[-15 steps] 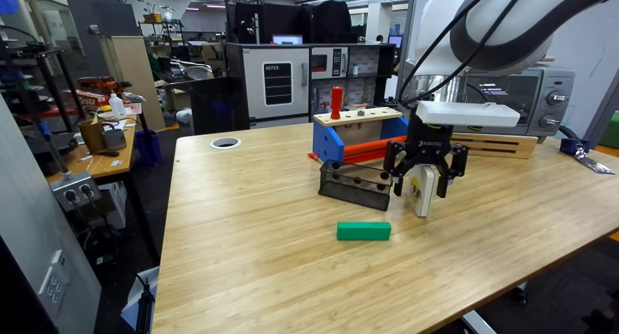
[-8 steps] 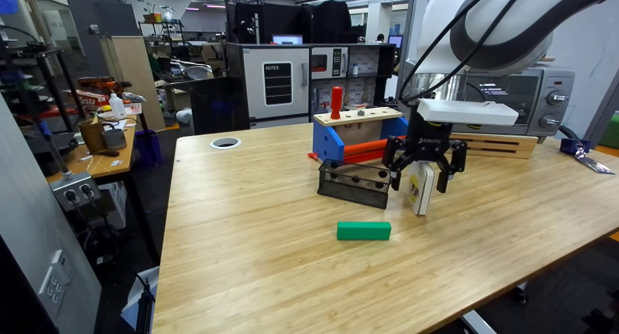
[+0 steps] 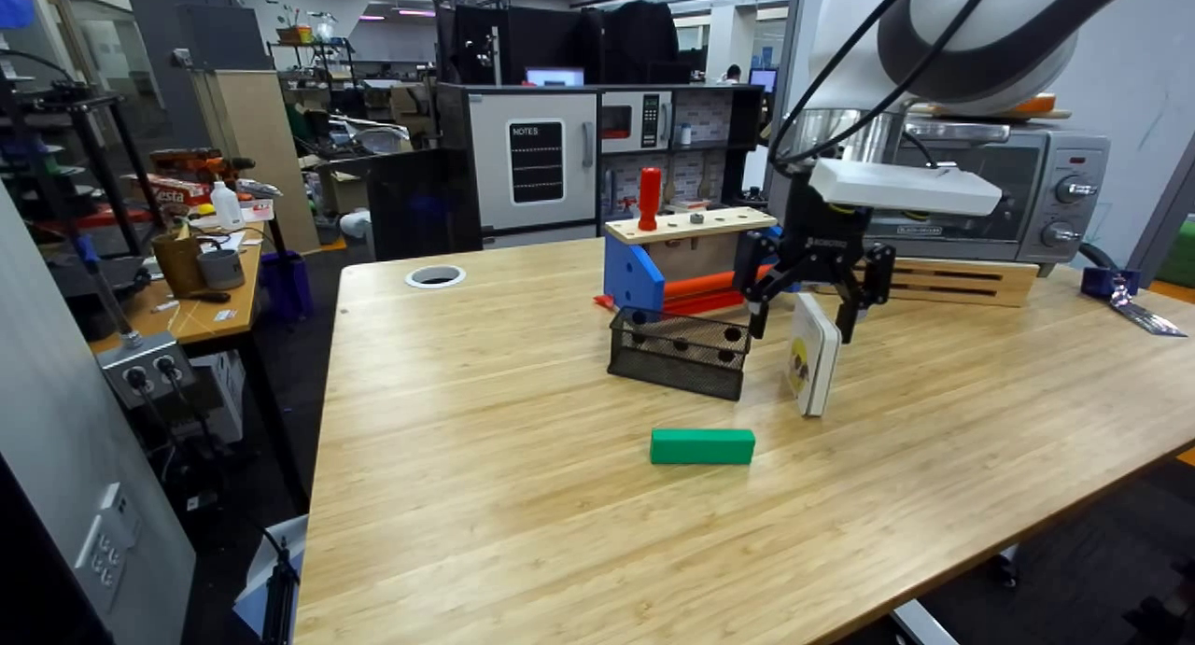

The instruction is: Remove the small book from the object and put it on the table

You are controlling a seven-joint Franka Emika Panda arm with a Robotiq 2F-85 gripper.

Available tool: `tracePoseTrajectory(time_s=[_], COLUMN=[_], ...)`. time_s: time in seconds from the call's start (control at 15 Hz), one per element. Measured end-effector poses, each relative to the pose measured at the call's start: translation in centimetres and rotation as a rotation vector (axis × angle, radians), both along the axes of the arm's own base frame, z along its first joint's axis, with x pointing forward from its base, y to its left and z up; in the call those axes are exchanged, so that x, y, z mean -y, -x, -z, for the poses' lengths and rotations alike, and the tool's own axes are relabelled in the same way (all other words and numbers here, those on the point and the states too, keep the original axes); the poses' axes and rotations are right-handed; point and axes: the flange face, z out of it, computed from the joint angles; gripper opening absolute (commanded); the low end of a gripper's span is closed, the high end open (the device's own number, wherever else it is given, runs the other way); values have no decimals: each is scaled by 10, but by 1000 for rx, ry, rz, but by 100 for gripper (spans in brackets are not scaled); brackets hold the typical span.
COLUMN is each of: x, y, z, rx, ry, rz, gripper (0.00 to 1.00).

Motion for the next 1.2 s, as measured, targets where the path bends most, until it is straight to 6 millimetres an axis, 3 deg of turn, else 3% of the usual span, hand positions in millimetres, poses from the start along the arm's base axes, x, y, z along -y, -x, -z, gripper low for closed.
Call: tracePoseTrajectory(time_s=[0.53,1.2], x=[-10,-14], y=[20,46], z=[-72,-142], rx=[109,247], ry=[8,4], rz=[-49,-75], gripper=[100,100])
